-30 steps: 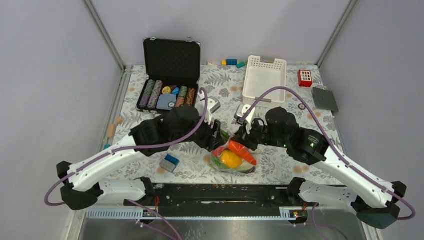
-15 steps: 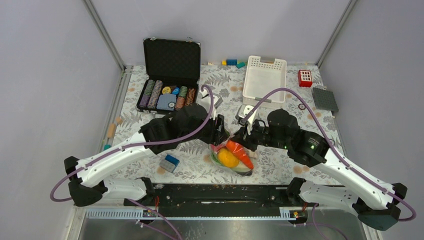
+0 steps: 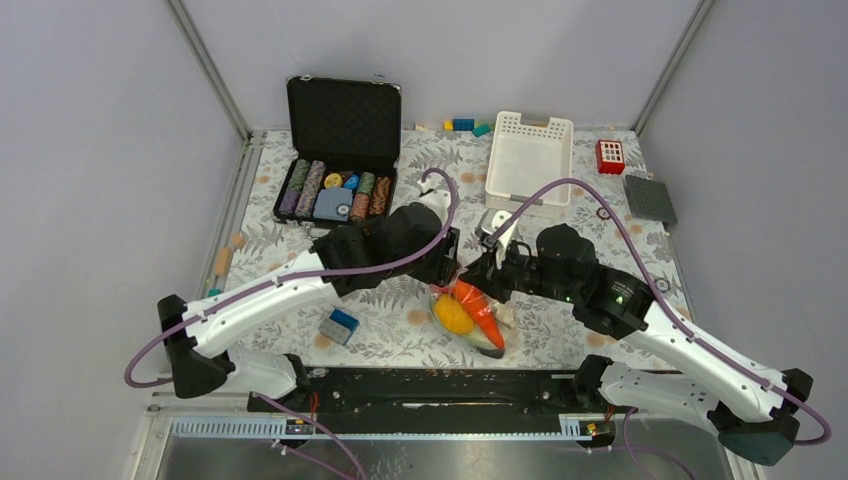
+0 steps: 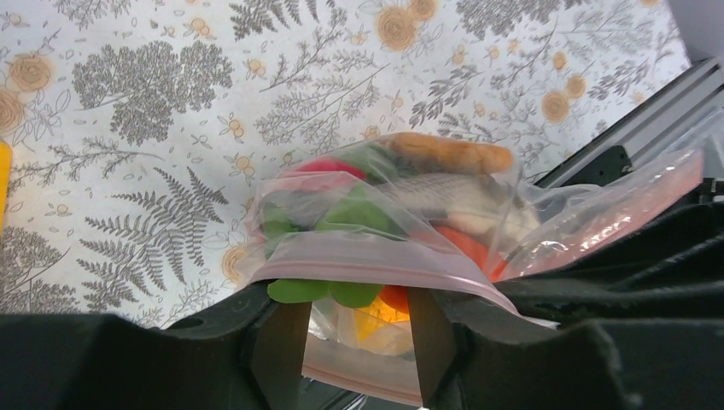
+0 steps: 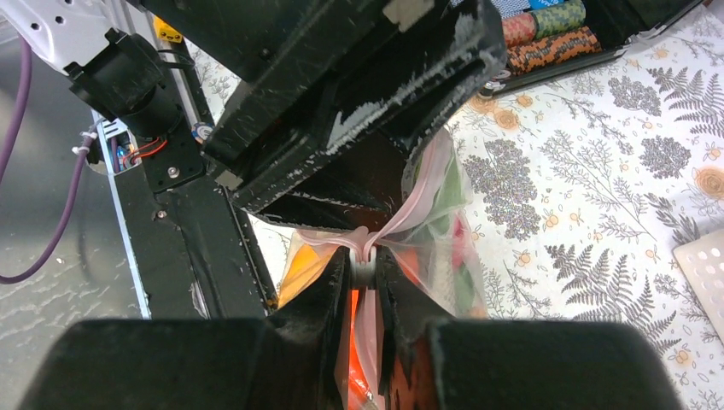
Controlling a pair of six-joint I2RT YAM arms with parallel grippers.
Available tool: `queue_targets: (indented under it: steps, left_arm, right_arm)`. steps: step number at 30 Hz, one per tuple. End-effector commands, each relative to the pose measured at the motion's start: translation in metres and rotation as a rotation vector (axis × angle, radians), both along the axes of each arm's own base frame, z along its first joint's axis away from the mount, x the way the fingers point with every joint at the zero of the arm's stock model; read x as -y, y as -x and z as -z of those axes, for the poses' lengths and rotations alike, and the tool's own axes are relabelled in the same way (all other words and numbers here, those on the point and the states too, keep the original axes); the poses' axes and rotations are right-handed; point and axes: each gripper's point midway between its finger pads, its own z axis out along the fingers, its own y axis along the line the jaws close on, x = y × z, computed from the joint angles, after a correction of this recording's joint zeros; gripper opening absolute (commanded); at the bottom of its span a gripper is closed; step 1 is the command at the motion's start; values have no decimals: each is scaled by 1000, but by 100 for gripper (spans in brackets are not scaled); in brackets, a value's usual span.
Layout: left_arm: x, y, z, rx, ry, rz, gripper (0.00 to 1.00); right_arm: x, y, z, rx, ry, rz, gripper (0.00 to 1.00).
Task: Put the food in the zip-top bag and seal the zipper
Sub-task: Adjust the zipper food storage bag at the center of the board.
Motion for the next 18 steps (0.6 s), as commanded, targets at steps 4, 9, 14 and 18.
queue_targets:
  steps: [4,9,14,18]
  left_arm:
    - [-29,19,55,-147,-279,34,42]
    - [-37,23,64,-181,-346,32,38]
    - [-28,30,42,-176,-258,84,56]
    - [-21,41,7,-120,-116,176,85]
  right_arm:
    - [2,-10,-68,131,-231,75,0]
    - [3,-10,-66,119,-238,86,0]
    - [3,-11,-60,100,-218,89,0]
    - [4,-10,-49,76,-178,90,0]
